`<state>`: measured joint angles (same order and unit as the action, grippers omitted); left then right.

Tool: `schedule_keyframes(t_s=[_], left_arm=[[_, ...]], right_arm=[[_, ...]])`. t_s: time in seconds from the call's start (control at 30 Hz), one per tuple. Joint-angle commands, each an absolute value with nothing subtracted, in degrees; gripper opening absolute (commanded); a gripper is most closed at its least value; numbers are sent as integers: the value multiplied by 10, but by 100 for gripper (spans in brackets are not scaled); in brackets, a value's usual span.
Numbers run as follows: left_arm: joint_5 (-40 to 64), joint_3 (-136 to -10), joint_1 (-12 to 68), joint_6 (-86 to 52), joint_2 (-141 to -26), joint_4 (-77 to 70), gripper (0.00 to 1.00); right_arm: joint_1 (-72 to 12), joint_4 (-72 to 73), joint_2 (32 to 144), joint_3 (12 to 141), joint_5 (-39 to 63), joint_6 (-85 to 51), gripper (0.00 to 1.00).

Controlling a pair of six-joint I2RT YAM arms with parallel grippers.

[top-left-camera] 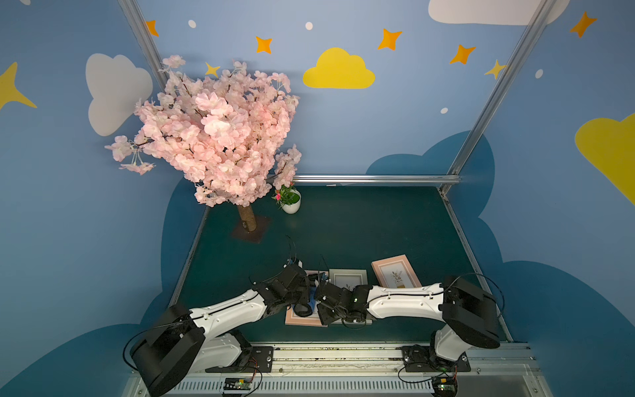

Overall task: Wipe the picture frame with a cloth
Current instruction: Wipe the dirt from the picture frame.

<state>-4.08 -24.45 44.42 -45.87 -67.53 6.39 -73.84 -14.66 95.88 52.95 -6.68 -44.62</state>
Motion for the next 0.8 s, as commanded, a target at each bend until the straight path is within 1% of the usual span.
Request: schedule_keyframes(t_s=[0.0, 0.2, 0.37, 0.5, 0.67, 0.77], left_arm=[[-52, -204, 460, -506, -646, 167, 3], [-66, -185, 523, -580, -552, 243, 3], [-75, -210, 554, -621, -529, 320, 3], [-87, -212, 563, -637, -552, 334, 3], [-105, -239, 563, -625, -632, 313, 3], [-135, -242, 559, -630, -677, 270, 3]], right_arm=[[-732, -182, 991, 515, -82, -459, 0], [-729, -173, 999, 507, -75, -462, 0], [-727, -167, 1009, 507, -69, -464, 0], [-726, -161, 1010, 504, -66, -465, 0], [-724, -159, 1009, 501, -64, -466, 0], [-725, -159, 1009, 500, -66, -466, 0]])
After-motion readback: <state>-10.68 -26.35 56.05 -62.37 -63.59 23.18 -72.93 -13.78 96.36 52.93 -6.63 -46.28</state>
